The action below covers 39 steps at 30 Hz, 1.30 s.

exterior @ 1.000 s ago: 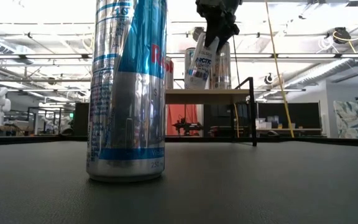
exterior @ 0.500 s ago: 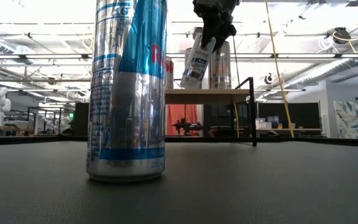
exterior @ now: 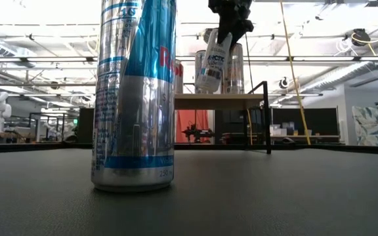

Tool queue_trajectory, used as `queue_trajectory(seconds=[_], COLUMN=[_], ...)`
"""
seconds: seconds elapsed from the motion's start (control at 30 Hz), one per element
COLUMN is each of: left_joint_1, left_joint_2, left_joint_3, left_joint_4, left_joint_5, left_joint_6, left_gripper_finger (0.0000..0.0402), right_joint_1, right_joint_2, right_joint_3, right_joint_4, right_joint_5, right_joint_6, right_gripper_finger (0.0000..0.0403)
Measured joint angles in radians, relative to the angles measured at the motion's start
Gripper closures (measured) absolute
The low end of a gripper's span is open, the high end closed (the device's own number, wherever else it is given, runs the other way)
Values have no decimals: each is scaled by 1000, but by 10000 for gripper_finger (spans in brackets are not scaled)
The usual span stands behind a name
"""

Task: Place canned beverage on shelf
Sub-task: Put the white blue soda can on the shelf aligned with the other white blue soda can

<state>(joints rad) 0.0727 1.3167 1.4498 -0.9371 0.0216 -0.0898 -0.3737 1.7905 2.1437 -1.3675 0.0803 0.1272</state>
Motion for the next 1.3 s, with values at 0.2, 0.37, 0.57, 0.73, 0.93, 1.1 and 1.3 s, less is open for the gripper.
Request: queue_trajectory(seconds=[0.2, 0.37, 0.57, 0.73, 0.93, 1.1, 1.3], left_joint_1=[0, 0, 0, 0, 0, 0, 0], left_joint_2=[0, 0, 0, 0, 0, 0, 0], left_joint_3=[0, 0, 0, 0, 0, 0, 0], left_joint_4=[0, 0, 0, 0, 0, 0, 0], left_joint_5=[0, 0, 0, 0, 0, 0, 0], left_joint_6=[-2, -2, -2, -2, -2, -2, -2], left_gripper_finger=[8, 8, 8, 8, 8, 8, 8], right_joint_1=[0, 0, -4, -6, -5, -5, -5], right_joint_2=[0, 0, 8, 21, 25, 26, 26], right_joint_3=[0, 0, 0, 2, 2, 2, 2], right_joint_4=[-4, -4, -2, -5, -14, -11, -7], right_joint_5=[-3, -3, -4, -4, -4, -6, -7], right_joint_6=[-11, -14, -17, -19, -84, -86, -55], right_gripper_finger=[186, 186, 186, 186, 185, 185, 185])
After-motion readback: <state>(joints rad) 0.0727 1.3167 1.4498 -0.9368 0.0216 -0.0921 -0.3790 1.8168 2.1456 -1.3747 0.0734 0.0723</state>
